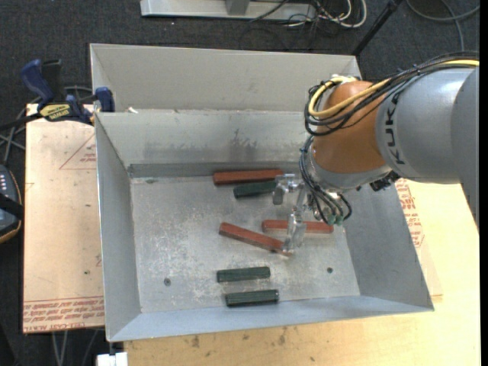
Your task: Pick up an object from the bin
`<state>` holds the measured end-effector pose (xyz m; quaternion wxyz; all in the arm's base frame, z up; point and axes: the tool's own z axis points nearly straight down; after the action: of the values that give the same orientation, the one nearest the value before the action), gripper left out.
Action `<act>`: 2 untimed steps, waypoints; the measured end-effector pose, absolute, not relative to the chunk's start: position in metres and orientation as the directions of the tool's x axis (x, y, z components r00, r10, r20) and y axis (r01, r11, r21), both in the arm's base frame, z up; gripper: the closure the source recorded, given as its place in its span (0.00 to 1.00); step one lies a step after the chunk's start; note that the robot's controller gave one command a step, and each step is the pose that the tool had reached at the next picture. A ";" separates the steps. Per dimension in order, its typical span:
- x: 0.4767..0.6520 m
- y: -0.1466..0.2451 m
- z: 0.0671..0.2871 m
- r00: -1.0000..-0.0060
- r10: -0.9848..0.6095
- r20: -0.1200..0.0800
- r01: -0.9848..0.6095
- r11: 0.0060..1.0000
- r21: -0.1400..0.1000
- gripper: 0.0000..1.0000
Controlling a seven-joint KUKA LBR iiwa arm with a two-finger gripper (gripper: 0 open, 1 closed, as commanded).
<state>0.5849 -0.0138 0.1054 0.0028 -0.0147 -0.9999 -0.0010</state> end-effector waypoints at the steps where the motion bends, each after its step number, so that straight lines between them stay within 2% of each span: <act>1: 0.586 -0.012 0.127 -0.995 -0.103 -0.003 -0.103 0.995 0.001 0.00; 2: 0.579 -0.009 0.080 -0.991 -0.136 -0.004 -0.136 0.991 0.000 0.00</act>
Offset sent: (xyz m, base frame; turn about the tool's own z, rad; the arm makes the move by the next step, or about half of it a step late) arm -0.0094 0.0053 -0.0354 -0.1761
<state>0.5788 -0.0088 0.0801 -0.0019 0.0681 -0.9977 -0.0003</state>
